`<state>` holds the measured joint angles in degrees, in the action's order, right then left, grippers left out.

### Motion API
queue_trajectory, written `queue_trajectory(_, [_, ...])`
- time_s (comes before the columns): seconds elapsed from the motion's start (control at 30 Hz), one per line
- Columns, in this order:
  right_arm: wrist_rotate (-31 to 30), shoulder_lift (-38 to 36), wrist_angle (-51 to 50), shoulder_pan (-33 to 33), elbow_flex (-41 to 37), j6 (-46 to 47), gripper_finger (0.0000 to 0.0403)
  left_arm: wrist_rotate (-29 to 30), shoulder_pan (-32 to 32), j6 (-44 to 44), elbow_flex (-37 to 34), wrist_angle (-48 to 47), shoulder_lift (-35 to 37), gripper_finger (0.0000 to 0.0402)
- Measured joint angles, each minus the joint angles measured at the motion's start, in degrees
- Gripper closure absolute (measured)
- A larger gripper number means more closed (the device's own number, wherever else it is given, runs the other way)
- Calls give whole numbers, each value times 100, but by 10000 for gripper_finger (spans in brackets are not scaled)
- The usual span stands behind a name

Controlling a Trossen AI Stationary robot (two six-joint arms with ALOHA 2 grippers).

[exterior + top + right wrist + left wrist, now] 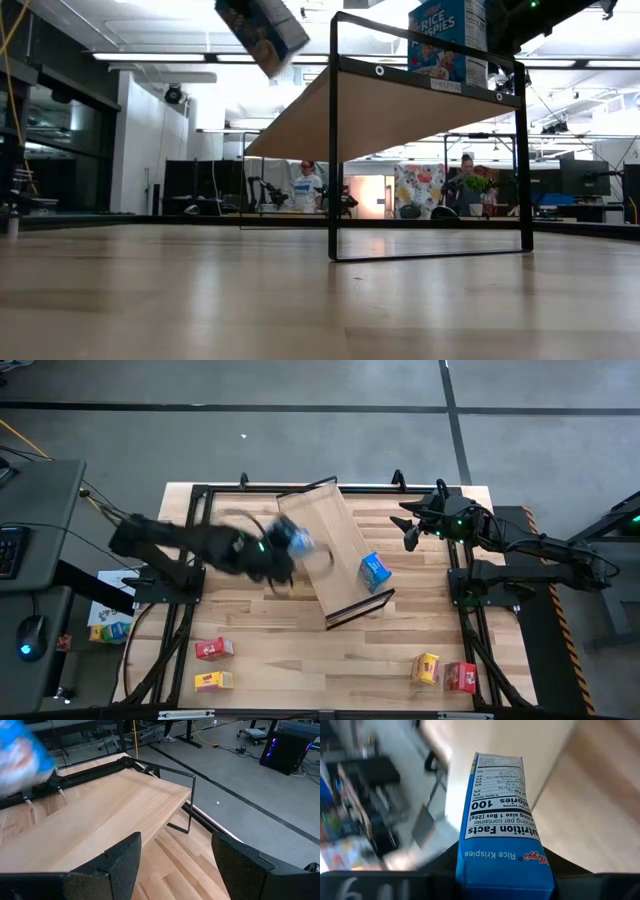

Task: Stack cereal on shelf
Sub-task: Put the blue cereal box on the shelf aligned with the other blue cereal box

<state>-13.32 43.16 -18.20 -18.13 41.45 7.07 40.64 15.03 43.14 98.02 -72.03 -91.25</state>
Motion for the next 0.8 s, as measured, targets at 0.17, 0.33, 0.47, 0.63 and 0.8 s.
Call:
queue_trajectory(0.17, [0,2,-2,2,0,0,166,-160,479,489,0,456,-563,284])
queue_trajectory(0.33, [0,2,-2,1,0,-2,166,-456,610,1217,-2,1128,-749,284])
queue_trajectory(0.47, [0,2,-16,0,0,-2,166,-627,547,1568,-2,1262,-760,284])
queue_trajectory(0.63, [0,2,-98,0,0,-2,166,-852,474,1604,-2,1296,-762,284])
queue_trajectory(0.8, [0,2,-94,1,0,-2,166,-1002,421,1702,-2,1309,-762,284])
